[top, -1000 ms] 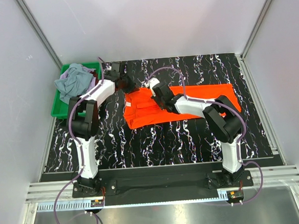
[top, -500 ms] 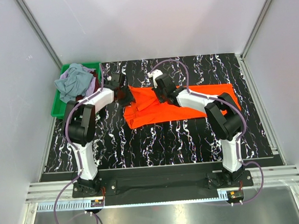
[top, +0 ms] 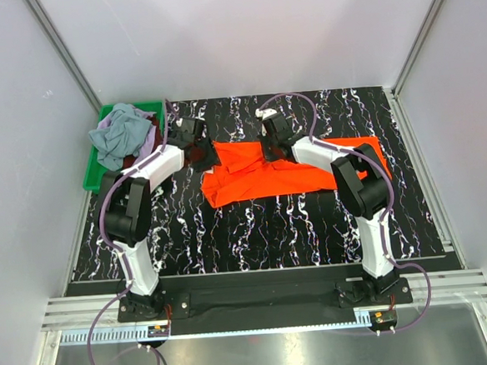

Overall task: Fold and stack the t-shirts
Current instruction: Fold the tshirt

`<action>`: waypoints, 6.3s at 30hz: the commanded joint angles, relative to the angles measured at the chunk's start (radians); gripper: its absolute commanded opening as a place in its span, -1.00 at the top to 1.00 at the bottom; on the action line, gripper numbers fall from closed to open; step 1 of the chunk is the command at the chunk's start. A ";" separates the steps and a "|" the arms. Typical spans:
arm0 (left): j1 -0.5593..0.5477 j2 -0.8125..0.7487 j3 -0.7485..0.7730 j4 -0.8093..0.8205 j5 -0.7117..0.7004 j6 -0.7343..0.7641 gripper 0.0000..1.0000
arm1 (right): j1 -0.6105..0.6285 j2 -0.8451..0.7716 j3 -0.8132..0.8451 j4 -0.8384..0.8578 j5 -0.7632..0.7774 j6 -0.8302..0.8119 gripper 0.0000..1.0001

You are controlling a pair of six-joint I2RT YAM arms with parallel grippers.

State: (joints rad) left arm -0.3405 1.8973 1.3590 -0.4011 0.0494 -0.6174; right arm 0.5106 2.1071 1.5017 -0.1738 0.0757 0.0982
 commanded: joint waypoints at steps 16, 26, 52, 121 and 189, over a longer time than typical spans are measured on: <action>-0.031 0.098 0.025 0.114 0.145 -0.088 0.03 | 0.003 -0.052 -0.015 0.036 -0.036 0.026 1.00; -0.031 0.137 0.077 0.133 0.124 -0.133 0.03 | 0.003 -0.058 -0.028 0.045 -0.043 0.026 1.00; -0.028 0.223 0.310 -0.038 0.070 -0.153 0.99 | -0.004 -0.111 -0.074 0.062 -0.024 0.035 1.00; -0.048 0.276 0.414 -0.016 0.056 -0.085 0.00 | -0.032 -0.259 -0.034 -0.027 0.151 0.106 0.45; -0.166 0.227 0.201 0.034 -0.092 -0.148 1.00 | -0.053 -0.248 -0.254 0.100 -0.134 0.219 1.00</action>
State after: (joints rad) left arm -0.5076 2.1075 1.5047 -0.3965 0.0017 -0.7422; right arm 0.4526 1.9526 1.2655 -0.1196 -0.0887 0.2935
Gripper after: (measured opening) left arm 0.009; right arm 0.011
